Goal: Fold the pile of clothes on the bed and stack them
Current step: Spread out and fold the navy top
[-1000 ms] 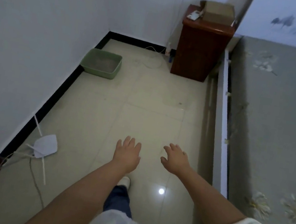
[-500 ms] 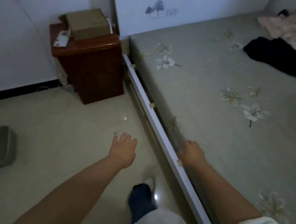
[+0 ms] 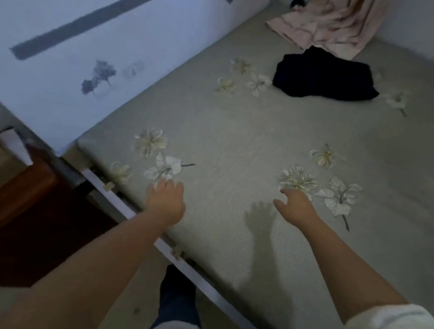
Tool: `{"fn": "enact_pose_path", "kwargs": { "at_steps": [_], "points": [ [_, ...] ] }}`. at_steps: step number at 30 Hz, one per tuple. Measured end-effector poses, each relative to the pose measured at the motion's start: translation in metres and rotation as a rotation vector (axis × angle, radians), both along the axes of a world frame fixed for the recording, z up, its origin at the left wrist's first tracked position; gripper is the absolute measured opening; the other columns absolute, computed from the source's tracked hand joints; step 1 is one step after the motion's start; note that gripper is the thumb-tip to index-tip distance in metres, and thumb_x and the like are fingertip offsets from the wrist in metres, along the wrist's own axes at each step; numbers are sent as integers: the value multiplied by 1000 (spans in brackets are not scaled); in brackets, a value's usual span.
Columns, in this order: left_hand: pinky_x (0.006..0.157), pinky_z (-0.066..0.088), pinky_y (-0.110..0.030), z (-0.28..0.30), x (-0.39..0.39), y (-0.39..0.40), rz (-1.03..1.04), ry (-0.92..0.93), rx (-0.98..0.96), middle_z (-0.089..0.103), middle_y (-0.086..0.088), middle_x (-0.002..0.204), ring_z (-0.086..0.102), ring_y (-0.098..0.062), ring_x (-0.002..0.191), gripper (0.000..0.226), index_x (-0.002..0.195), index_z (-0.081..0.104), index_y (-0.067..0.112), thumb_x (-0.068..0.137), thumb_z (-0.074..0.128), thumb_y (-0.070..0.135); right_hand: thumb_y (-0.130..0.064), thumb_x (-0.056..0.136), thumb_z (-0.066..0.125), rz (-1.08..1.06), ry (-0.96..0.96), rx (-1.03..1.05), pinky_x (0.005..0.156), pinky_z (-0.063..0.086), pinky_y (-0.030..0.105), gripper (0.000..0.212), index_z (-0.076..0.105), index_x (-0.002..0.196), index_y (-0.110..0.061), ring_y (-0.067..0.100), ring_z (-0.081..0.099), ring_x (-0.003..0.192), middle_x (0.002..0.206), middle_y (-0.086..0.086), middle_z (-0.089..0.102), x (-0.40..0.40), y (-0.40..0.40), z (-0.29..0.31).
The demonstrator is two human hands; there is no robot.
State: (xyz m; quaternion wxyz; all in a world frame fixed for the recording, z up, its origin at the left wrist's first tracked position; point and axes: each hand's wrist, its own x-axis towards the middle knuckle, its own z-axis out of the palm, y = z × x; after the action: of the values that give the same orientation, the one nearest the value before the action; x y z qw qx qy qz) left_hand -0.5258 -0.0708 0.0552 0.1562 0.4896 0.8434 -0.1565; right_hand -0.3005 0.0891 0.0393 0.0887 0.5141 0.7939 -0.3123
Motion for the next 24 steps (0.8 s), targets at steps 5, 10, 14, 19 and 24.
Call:
{"fn": "enact_pose_path", "kwargs": {
  "at_steps": [5, 10, 14, 19, 24],
  "points": [
    [108, 24, -43, 4, -82, 166, -254, -34, 46, 38, -12, 139, 29, -28, 132, 44, 134, 34, 9, 95, 38, 29, -27, 95, 45, -186, -63, 6, 107, 27, 35, 50, 36, 139, -5, 29, 33, 133, 143, 15, 38, -57, 100, 5],
    [106, 25, -41, -23, -120, 322, -315, -132, 84, 36, -14, 140, 29, -28, 131, 46, 135, 33, 7, 94, 39, 29, -28, 96, 43, -209, -73, 38, 110, 26, 36, 51, 34, 140, -5, 25, 30, 135, 144, 11, 38, -113, 200, -20],
    [102, 28, -41, -78, -138, 413, -308, -174, 102, 37, -14, 139, 30, -29, 129, 48, 135, 34, 8, 93, 40, 30, -26, 96, 43, -238, -43, 43, 112, 19, 35, 50, 33, 140, -3, 26, 26, 137, 146, 12, 35, -142, 288, -67],
    [107, 24, -43, -177, -150, 498, -244, -239, 90, 27, -17, 146, 22, -30, 136, 58, 140, 27, 8, 94, 39, 40, -27, 96, 42, -247, -82, 95, 113, 21, 38, 51, 32, 141, -6, 25, 24, 138, 146, 10, 35, -162, 390, -135],
    [111, -11, -48, -268, -150, 533, -208, -223, 116, -3, -14, 155, -9, -27, 142, 74, 147, 7, 13, 91, 24, 57, -27, 96, 40, -148, -145, 174, 114, 17, 38, 53, 26, 144, -9, 24, 18, 140, 151, 8, 26, -176, 477, -192]
  ]
}}
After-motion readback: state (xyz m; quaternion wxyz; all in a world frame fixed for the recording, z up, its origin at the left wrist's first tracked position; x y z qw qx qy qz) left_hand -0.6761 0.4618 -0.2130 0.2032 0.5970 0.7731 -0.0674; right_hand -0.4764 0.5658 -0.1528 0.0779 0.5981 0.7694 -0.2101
